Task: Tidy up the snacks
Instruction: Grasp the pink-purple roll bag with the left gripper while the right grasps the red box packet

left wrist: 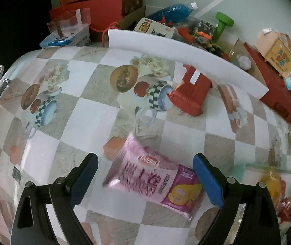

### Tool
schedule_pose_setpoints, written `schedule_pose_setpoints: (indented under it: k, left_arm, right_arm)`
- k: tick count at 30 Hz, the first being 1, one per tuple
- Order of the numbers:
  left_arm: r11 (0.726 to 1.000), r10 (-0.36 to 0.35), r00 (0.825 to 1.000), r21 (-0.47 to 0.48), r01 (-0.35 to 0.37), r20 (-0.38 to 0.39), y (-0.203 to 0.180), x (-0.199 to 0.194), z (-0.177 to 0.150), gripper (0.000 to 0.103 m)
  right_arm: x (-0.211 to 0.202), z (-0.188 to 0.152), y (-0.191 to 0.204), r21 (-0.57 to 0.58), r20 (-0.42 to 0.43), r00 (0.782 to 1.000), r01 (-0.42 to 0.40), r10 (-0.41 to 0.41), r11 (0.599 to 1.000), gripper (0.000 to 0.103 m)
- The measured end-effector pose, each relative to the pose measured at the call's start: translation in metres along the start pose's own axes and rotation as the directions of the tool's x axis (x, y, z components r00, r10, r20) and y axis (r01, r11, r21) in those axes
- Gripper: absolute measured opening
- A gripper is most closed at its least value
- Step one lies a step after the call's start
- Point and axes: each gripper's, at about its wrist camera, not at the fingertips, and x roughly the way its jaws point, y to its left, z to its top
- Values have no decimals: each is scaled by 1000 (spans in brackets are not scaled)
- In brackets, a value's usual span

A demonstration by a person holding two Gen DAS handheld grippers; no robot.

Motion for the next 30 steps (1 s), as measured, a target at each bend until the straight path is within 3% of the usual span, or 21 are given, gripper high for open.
schedule_pose_setpoints:
  k: [8,16,17,22,24,30]
  left_arm:
    - [1000,-19,999,0,19,-31,28,-10,-22,94]
    - [998,-58,997,-35,57,-44,52,-7,-23,93]
    - [997,-72,996,-37,71,-46,53,-7,-24,91]
    - [993,-114,992,-13,114,-47,56,-7,-24,56]
    - [992,-123,991,-12,123,-44,59,-7,-22,48]
    - [992,-123,992,-22,123,-1,75,-5,-8,44]
  right_arm:
    - [2,-2,4,-17,-11,1000,-2,1,1000,103]
    - [5,-3,16,-47,-12,1000,-2,2,999,103]
    - [5,-2,19,-52,-11,1000,-4,3,999,103]
    - [10,7,41,-88,3,999,-40,40,995,103]
    - [14,12,54,-99,8,998,-61,63,993,103]
    - [33,27,93,-146,-1,993,-116,117,982,103]
